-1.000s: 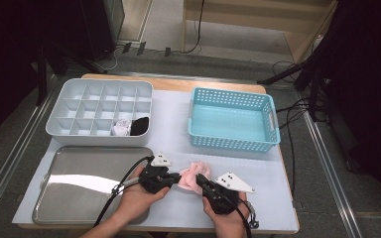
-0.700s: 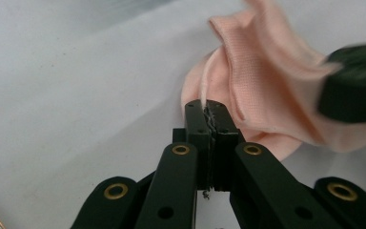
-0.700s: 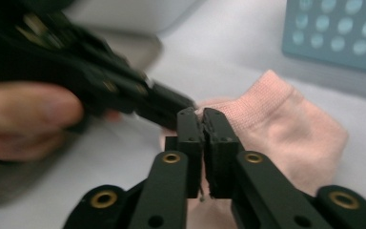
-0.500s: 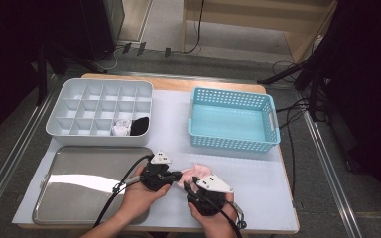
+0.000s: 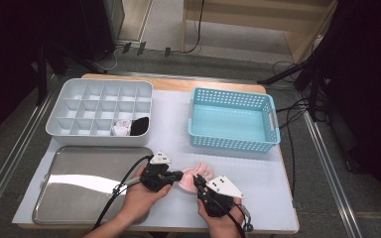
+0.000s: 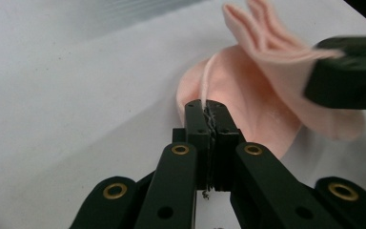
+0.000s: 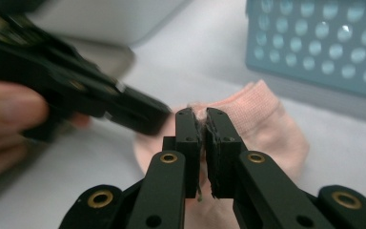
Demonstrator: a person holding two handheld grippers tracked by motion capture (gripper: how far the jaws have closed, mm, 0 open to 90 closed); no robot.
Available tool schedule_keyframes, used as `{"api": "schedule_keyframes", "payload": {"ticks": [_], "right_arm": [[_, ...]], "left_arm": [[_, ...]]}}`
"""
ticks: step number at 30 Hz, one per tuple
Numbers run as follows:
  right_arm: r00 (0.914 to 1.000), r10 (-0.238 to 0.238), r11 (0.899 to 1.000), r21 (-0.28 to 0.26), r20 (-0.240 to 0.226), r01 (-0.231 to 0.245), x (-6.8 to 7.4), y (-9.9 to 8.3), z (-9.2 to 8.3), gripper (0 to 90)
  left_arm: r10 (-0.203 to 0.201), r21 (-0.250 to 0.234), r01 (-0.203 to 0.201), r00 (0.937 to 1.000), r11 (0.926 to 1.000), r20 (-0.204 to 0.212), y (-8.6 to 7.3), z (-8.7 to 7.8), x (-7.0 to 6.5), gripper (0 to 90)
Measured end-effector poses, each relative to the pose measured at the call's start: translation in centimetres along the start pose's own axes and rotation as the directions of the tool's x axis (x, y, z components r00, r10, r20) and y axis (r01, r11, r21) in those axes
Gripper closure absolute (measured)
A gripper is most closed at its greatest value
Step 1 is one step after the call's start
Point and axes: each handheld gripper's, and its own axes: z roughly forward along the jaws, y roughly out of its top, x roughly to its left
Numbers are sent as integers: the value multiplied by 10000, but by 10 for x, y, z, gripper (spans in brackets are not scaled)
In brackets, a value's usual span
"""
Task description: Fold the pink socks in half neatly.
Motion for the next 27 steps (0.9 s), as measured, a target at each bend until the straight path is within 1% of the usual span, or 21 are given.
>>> {"api": "schedule_keyframes", "payload": {"ticks": [1,2,5,7,9,11,12,14,15,17,19,20,22,23,24,25,26,27], "right_arm": [[9998,9,9999,-169,-186,-12,1,2,-2,847],[9993,-56,9998,-178,-374,49,3,3,-2,847],[9964,-405,9989,217,-746,422,10,0,7,848],[9933,-679,9961,496,-931,728,15,-3,15,848],[9908,-783,9942,646,-1107,858,17,-5,20,849],[9873,-878,9916,831,-1323,994,18,-6,23,849],[9861,-938,9887,1035,-1373,1084,18,-7,26,846],[9848,-847,9850,1362,-1518,1058,16,-10,30,831],[9842,-808,9847,1406,-1572,1033,15,-11,31,820],[9831,-772,9843,1442,-1660,1016,14,-12,32,810],[9813,-814,9830,1482,-1746,1079,15,-12,33,766],[9791,-843,9826,1475,-1852,1125,15,-12,33,722],[9745,-800,9843,1377,-2095,1104,16,-12,32,596],[9745,-739,9859,1314,-2118,1034,16,-11,30,548],[9736,-746,9869,1241,-2157,1031,16,-11,26,518],[9729,-734,9876,1194,-2194,1015,15,-10,22,508],[9713,-758,9899,1002,-2256,1005,13,-9,17,497],[9708,-679,9925,837,-2301,893,9,-7,10,495]], "left_arm": [[-71,18,71,10000,10000,-4,0,1,0,900],[-76,31,76,10000,10000,-26,0,1,1,900],[-239,81,239,9997,9997,-43,-1,3,4,900],[-286,57,286,9996,9996,-47,-1,3,5,900],[-328,99,329,9994,9994,-73,-1,3,6,900],[-263,102,264,9996,9996,-117,-1,4,5,900],[-331,110,332,9994,9994,-73,-1,4,5,900],[-454,151,456,9988,9988,-159,-1,3,7,897],[-548,107,550,9983,9984,-211,0,2,9,865],[-711,-251,703,9970,9972,-299,2,-6,11,793],[-786,-579,773,9967,9953,-211,5,-13,10,779],[-726,-727,720,9973,9948,-53,7,-16,10,778],[-593,-875,605,9981,9943,165,8,-19,5,771],[-481,-885,500,9986,9948,229,8,-20,2,769],[-410,-862,430,9988,9953,249,8,-19,1,764],[-379,-827,403,9988,9958,296,8,-19,0,761],[-364,-744,387,9988,9965,326,8,-18,-1,757],[-294,-702,321,9988,9970,400,7,-17,-1,754]]}}
